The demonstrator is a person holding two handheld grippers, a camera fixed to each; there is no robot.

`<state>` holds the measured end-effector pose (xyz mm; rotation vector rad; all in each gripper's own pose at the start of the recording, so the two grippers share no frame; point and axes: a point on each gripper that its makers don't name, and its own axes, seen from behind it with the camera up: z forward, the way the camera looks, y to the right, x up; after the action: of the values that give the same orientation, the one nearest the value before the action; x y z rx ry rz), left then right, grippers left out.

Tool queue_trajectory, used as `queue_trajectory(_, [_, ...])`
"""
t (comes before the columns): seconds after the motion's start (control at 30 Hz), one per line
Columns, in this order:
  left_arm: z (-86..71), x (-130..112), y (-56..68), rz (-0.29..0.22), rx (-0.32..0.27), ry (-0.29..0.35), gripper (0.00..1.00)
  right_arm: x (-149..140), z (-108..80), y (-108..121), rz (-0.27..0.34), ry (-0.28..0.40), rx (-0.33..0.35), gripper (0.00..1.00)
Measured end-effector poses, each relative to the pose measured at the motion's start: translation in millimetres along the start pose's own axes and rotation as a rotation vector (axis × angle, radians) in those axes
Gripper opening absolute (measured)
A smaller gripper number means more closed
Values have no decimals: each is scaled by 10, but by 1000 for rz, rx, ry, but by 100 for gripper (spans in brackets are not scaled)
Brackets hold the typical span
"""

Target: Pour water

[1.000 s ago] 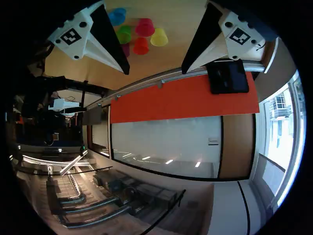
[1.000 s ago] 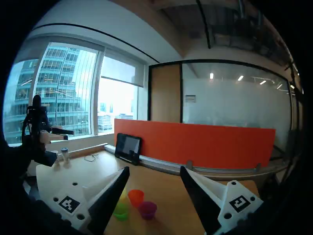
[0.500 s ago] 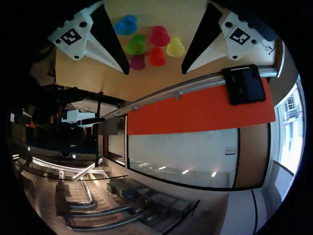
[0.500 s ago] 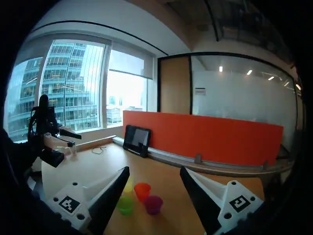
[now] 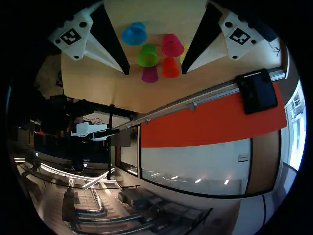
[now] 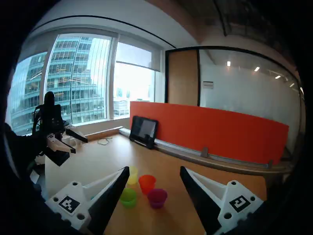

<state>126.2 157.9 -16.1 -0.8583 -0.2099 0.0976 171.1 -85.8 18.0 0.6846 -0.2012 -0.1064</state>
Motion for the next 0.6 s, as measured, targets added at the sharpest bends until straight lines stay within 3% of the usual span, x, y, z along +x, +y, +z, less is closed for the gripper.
queue_trajectory(0.6, [256, -667, 264, 8, -98, -126, 99, -355, 89, -52, 1, -76, 50, 100])
